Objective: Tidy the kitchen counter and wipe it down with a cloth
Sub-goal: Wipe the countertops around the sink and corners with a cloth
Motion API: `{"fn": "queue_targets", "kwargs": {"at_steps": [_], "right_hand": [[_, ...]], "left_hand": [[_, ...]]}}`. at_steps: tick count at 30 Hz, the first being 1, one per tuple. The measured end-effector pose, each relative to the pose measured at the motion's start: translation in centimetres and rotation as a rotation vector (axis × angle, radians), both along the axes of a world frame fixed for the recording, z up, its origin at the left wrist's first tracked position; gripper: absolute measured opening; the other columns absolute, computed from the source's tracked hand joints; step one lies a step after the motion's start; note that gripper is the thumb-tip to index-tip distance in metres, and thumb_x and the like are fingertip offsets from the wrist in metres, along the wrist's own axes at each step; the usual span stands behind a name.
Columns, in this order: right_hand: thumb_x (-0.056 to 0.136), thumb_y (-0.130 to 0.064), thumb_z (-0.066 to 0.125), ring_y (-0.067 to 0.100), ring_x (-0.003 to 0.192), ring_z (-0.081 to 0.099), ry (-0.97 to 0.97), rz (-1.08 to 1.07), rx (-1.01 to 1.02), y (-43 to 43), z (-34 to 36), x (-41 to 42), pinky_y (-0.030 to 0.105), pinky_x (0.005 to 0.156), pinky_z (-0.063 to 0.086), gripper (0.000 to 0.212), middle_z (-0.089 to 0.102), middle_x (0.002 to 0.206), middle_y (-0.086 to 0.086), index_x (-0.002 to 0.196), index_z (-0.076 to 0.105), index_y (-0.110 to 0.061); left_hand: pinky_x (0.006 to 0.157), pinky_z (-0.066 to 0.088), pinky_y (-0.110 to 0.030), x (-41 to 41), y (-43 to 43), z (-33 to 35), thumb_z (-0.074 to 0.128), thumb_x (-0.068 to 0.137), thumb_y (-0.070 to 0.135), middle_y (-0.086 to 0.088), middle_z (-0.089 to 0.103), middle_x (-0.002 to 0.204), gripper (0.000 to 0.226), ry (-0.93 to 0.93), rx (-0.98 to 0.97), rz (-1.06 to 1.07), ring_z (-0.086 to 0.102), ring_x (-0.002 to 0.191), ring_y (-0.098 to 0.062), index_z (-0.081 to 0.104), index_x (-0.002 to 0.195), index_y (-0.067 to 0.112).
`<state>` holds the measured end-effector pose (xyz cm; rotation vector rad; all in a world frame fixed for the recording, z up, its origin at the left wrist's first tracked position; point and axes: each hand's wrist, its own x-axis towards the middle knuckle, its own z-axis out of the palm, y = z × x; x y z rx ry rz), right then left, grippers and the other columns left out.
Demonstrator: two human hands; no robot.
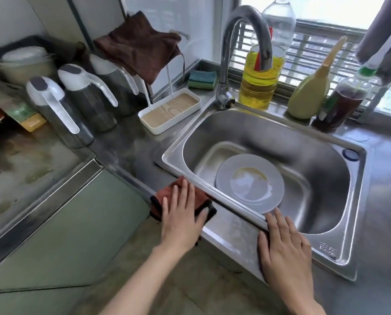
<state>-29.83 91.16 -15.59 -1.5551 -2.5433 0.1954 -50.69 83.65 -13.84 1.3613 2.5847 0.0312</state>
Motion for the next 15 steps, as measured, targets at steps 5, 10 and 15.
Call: {"fn": "queue_targets", "kwargs": {"at_steps": [5, 10, 15], "right_hand": [[0.088, -0.039, 0.025, 0.031, 0.128, 0.044, -0.005, -0.026, -0.007, -0.1, -0.2, -0.4, 0.046, 0.102, 0.025, 0.057, 0.046, 0.142, 0.007, 0.134, 0.047, -0.013], [0.093, -0.036, 0.025, 0.031, 0.133, 0.039, 0.091, 0.226, 0.015, -1.8, 1.8, -8.9, 0.048, 0.108, 0.024, 0.055, 0.042, 0.144, 0.011, 0.136, 0.045, -0.008], [0.097, -0.036, 0.021, 0.024, 0.132, 0.041, 0.065, 0.365, -0.059, -1.9, 1.4, -18.8, 0.04, 0.109, 0.02, 0.053, 0.043, 0.143, 0.006, 0.134, 0.048, -0.01]], "left_hand": [[0.112, -0.008, -0.048, -4.6, -0.4, 0.5, 0.019, 0.093, 0.056, 0.002, -0.019, 0.154, 0.068, -0.06, -0.013, 0.11, -0.015, 0.142, -0.022, -0.009, 0.146, 0.024], [0.112, -0.007, -0.047, -4.4, -1.3, 0.4, 0.012, 0.09, 0.062, 0.005, -0.025, 0.15, 0.072, -0.07, -0.013, 0.058, -0.016, 0.142, -0.02, -0.012, 0.145, 0.024], [0.113, -0.004, -0.045, -8.2, -1.6, -0.2, -0.015, 0.066, 0.064, 0.006, -0.022, 0.152, 0.088, -0.011, 0.014, 0.021, -0.014, 0.142, -0.019, -0.012, 0.145, 0.025]]}}
